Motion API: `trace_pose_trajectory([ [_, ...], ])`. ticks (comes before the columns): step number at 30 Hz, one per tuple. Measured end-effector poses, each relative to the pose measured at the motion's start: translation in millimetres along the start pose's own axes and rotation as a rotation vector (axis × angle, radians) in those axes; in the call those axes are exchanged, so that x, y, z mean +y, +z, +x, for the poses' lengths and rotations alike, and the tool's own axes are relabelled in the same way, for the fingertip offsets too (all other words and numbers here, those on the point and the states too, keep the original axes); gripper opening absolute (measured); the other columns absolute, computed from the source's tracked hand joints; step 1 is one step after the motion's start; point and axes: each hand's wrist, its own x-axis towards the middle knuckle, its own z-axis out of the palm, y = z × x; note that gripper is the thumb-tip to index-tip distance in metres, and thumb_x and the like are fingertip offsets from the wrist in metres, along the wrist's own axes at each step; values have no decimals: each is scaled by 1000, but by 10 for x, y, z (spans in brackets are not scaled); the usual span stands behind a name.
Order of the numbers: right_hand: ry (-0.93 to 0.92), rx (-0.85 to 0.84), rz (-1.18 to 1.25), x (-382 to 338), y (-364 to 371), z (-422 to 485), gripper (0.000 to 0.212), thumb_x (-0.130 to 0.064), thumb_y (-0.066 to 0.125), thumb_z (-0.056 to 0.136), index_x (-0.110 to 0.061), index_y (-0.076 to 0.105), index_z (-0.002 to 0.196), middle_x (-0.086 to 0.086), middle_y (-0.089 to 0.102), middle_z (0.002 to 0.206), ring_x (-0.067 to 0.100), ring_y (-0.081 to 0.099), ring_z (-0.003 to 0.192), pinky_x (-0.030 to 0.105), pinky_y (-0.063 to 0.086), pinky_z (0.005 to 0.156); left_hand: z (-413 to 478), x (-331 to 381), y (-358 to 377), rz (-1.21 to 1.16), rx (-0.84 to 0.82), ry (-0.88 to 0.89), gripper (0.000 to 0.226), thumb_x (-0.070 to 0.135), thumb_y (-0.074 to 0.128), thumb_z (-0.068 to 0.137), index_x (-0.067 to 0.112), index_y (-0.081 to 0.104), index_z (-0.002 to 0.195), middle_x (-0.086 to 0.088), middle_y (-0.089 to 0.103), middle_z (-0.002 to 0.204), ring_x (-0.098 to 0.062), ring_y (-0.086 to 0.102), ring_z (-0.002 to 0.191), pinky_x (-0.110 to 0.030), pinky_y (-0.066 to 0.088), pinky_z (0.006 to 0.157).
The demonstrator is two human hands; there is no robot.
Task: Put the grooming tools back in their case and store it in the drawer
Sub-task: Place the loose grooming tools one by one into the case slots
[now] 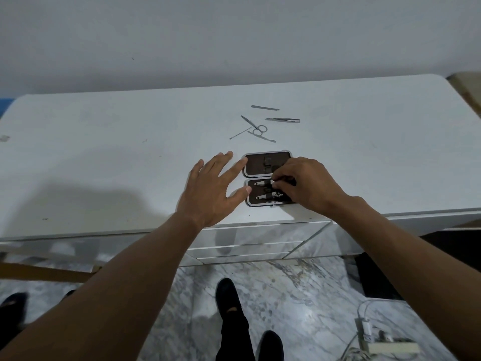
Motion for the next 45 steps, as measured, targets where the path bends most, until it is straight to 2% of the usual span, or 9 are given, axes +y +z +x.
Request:
trace_pose_trajectory([
  [5, 0, -3, 4, 22, -46, 7, 14, -29, 67, 86, -20, 75, 93, 2, 71, 90, 20, 62, 83, 27, 42, 70, 5, 2, 2, -6, -13, -4, 65, 67, 22, 93, 42, 16, 153, 4, 21, 162, -15, 14, 149, -46, 10, 121],
  [9, 38, 34, 23, 1, -100, 62, 12, -28, 64, 87, -21, 74, 91, 1, 71, 89, 20, 63, 83, 32, 47, 74, 7, -2, -13, -20, -29, -1, 65, 69, 17, 92, 44, 8, 152, 4, 19, 162, -15, 12, 149, -45, 9, 121],
  [21, 198, 69, -27, 15, -159, 634, 20, -26, 59, 89, -14, 74, 92, 6, 73, 94, 28, 64, 89, 34, 47, 76, 17, 2, -6, -39, -20, -16, 65, 68, 22, 92, 44, 17, 152, 6, 19, 162, -14, 13, 149, -46, 11, 121],
  [24, 287, 83, -37, 13, -128, 908, 23, -25, 57, 90, -13, 71, 77, 9, 72, 85, 32, 63, 82, 33, 47, 72, 17, 2, -6, -44, -1, -14, 64, 67, 25, 92, 42, 21, 151, 5, 22, 161, -15, 16, 149, -47, 14, 120],
  [27, 365, 71, -43, -20, -103, 1164, 35, -23, 56, 89, -18, 52, 55, 11, 62, 72, 32, 56, 70, 31, 40, 63, 24, 9, -12, -46, 6, -18, 64, 66, 29, 92, 41, 24, 151, 4, 26, 160, -16, 19, 148, -49, 17, 119],
  [31, 440, 10, -100, -31, -50, 1383, 16, -17, 60, 86, -6, 72, 87, 16, 70, 88, 36, 64, 80, 31, 44, 65, 25, 32, -27, -52, 4, -27, 65, 65, 33, 91, 42, 24, 151, 5, 26, 160, -15, 19, 148, -49, 18, 119],
  [35, 417, -18, -193, -61, -50, 1483, 20, -12, 59, 84, -2, 66, 100, 18, 67, 96, 40, 64, 88, 34, 46, 67, 32, 33, -38, -57, -2, -43, 66, 66, 33, 90, 43, 23, 151, 6, 25, 160, -13, 17, 148, -48, 16, 119],
  [38, 412, -62, -219, -105, -100, 1533, 19, -10, 60, 81, -2, 59, 98, 18, 64, 98, 39, 61, 90, 33, 40, 67, 33, 37, -45, -54, -1, -46, 66, 66, 33, 90, 43, 21, 151, 6, 25, 160, -13, 15, 148, -47, 14, 120],
  [45, 410, -44, -182, -95, -90, 1501, 10, -13, 62, 76, -5, 55, 77, 11, 55, 75, 33, 53, 70, 30, 37, 61, 31, 46, -53, -48, 6, -47, 65, 65, 34, 90, 44, 23, 150, 7, 25, 160, -13, 16, 148, -47, 14, 120],
])
